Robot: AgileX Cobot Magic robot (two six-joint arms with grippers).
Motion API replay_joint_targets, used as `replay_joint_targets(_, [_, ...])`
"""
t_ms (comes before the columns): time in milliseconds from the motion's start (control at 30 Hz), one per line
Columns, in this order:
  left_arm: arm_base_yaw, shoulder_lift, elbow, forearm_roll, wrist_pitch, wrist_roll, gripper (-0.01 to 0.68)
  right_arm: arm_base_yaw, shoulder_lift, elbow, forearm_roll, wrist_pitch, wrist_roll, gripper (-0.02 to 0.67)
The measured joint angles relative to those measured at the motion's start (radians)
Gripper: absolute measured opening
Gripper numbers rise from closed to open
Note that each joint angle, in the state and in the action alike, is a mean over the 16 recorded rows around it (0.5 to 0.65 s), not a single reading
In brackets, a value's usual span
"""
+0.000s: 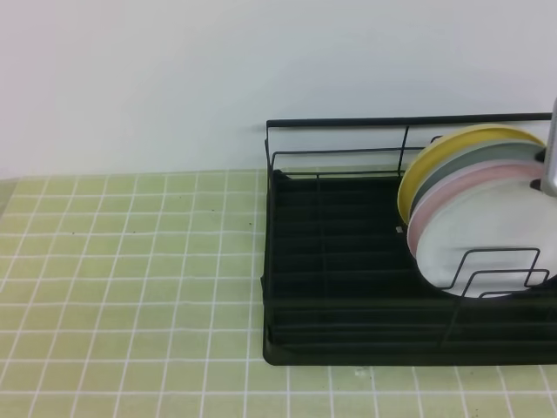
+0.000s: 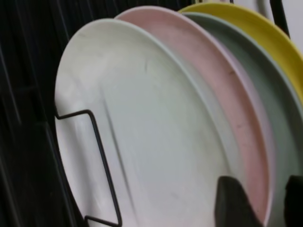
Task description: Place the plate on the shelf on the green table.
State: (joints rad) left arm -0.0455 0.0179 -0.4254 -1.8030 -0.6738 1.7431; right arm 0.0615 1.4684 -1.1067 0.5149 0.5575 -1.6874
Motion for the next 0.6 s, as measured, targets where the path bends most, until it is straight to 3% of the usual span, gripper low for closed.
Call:
replay_joint_targets(233, [0.0,-0.006,0.084,0.222,-0.048,-0.216,0.0,0.0,0.0,0.0,0.016,-0.012,0.004,0.277])
replay_joint_targets(600, [0.033,-0.036,0.324,0.886,0.079,-0.917,0.0,0.0,-0.001,0.0,0.057,-0.038,0.005,0.29])
